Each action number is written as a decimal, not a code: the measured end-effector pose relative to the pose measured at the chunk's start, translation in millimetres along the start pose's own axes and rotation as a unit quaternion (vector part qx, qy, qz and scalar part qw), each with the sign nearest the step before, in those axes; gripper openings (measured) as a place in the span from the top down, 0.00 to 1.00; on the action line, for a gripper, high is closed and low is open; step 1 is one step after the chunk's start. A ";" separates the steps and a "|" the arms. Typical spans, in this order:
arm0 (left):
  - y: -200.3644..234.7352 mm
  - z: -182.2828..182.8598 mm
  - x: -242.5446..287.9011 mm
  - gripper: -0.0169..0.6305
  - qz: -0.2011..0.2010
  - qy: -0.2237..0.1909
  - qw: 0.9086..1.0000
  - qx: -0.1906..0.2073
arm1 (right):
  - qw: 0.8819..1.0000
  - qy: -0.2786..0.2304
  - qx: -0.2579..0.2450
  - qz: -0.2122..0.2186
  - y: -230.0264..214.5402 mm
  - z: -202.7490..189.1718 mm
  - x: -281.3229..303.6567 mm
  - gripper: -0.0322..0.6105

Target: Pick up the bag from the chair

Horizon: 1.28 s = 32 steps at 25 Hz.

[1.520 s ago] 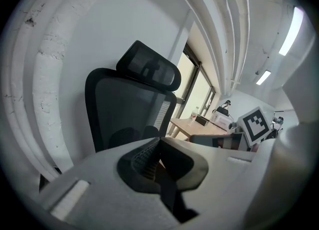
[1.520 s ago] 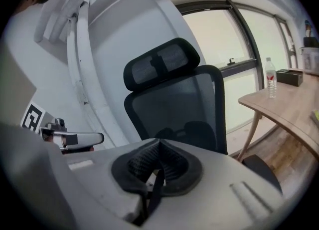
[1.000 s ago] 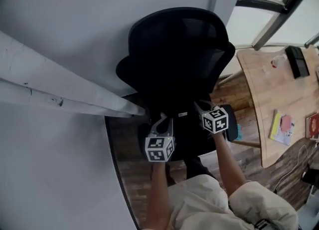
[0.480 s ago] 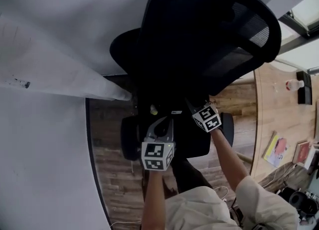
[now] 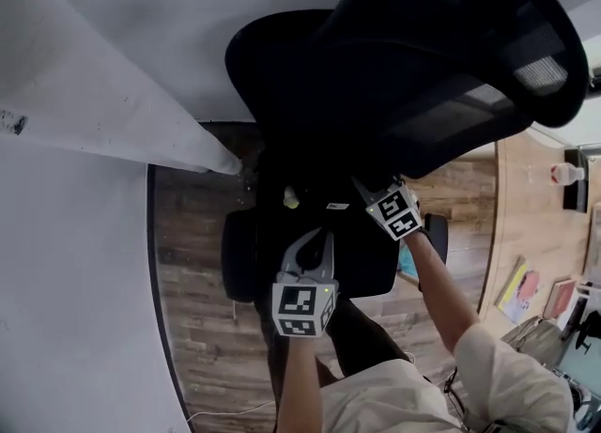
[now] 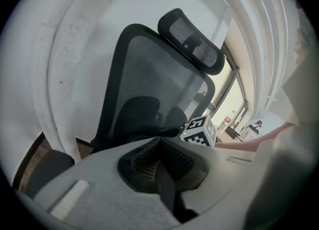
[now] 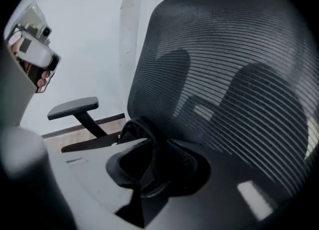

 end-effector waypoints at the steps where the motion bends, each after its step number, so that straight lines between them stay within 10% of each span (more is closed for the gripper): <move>1: 6.3 -6.8 -3.5 0.96 0.004 0.000 1.000 -0.005 | 1.000 -0.004 0.014 -0.007 -2.2 -2.8 1.6 0.79; 6: 22.9 -31.0 -0.8 0.96 0.002 0.013 1.000 -0.011 | 0.993 -0.015 0.114 -0.028 -9.1 -36.4 -0.3 0.76; 14: 6.8 -40.5 14.3 0.96 -0.015 0.015 1.000 -0.017 | 0.975 -0.004 0.216 0.052 -10.9 -70.3 30.1 0.56; 20: 1.9 -48.2 16.5 0.96 -0.021 0.024 0.999 -0.014 | 0.976 -0.003 0.196 0.094 -1.3 -59.0 43.1 0.56; 32: -2.0 -52.3 9.7 0.96 -0.043 0.051 0.998 0.022 | 0.971 -0.024 0.229 0.063 26.7 -50.5 23.3 0.84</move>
Point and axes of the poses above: the fingertips, and each gripper's own axes: x forward along the fingers, y to its left, z out of its top, the point moved 3 cm from there along -x, backward along the fingers, and after that the axes turned 1 degree about -z, right-handed, at the moved point
